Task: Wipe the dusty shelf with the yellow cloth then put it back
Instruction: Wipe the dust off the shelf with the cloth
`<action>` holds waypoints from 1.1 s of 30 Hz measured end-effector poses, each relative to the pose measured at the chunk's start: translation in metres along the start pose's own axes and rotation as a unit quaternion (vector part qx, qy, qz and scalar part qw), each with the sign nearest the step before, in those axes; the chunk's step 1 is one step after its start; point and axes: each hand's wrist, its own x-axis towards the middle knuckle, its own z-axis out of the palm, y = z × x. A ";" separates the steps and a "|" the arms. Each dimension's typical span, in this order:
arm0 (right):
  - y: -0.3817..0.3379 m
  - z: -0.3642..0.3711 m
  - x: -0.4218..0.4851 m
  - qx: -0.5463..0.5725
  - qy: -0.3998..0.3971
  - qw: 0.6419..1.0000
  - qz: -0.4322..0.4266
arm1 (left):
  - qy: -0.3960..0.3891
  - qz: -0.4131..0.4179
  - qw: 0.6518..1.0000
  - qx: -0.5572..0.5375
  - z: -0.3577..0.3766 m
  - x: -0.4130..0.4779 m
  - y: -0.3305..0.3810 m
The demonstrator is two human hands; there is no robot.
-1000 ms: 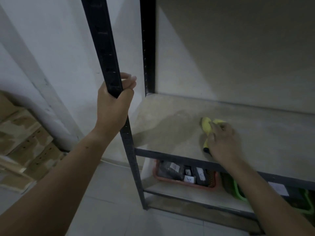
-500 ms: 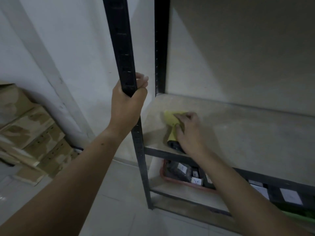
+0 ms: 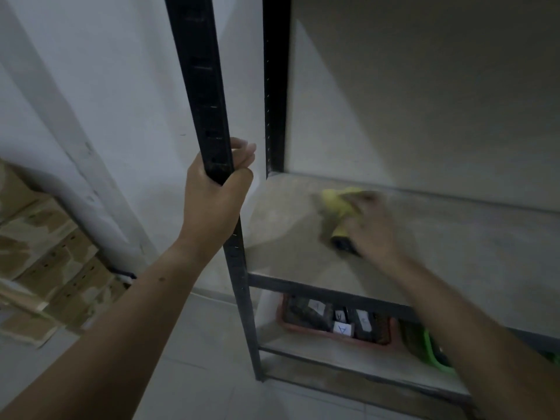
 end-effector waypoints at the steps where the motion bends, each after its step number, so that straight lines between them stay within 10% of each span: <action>1: 0.023 -0.010 0.009 -0.032 0.031 0.998 0.032 | -0.001 0.001 1.000 -0.003 0.000 0.000 0.000; 6: 0.128 -0.038 0.048 -0.242 0.056 0.940 0.232 | 0.014 0.020 1.000 -0.017 0.004 -0.002 -0.005; 13: 0.132 -0.007 0.090 -0.287 -0.010 0.940 0.182 | 0.035 0.049 0.998 -0.028 0.010 0.000 -0.010; 18: 0.025 0.074 0.087 -0.127 -0.038 0.991 -0.006 | 0.034 0.055 0.998 -0.016 0.009 -0.001 -0.011; 25: -0.083 0.111 0.056 0.152 -0.185 0.958 -0.161 | 0.026 0.032 0.999 -0.010 0.005 -0.001 -0.008; 33: 0.102 -0.063 0.072 -0.098 0.038 0.992 0.068 | 0.029 0.014 0.999 -0.012 0.008 -0.001 -0.003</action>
